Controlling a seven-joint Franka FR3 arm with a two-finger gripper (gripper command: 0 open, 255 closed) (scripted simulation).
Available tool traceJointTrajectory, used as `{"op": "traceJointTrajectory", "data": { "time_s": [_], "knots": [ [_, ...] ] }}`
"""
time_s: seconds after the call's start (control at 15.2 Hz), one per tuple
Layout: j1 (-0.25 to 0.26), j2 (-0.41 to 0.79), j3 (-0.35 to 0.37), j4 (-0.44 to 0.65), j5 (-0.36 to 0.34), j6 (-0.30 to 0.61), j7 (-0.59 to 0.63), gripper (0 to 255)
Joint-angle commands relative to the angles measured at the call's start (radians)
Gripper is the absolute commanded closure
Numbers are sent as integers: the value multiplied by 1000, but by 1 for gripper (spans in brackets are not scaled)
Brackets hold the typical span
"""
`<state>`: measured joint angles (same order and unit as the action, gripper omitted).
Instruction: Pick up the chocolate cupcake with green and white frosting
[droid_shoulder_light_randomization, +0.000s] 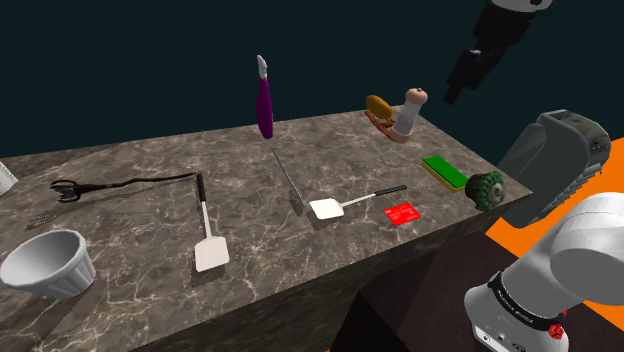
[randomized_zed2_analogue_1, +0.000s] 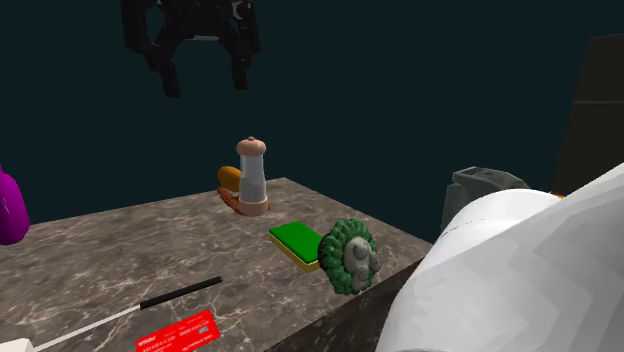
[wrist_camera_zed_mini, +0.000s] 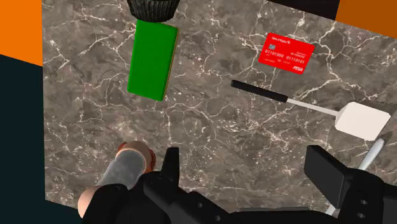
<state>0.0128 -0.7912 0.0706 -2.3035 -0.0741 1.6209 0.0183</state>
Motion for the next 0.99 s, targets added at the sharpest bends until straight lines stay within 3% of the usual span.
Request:
{"op": "traceJointTrajectory", "data": {
  "time_s": [0.0, 0.46, 0.92],
  "knots": [
    [0, 0, 0, 0, 0, 0, 0, 0],
    [-199, 224, 95, 13, -74, -75, 409, 0],
    [-367, 395, 115, -7, -109, -183, 811, 0]
  ]
}}
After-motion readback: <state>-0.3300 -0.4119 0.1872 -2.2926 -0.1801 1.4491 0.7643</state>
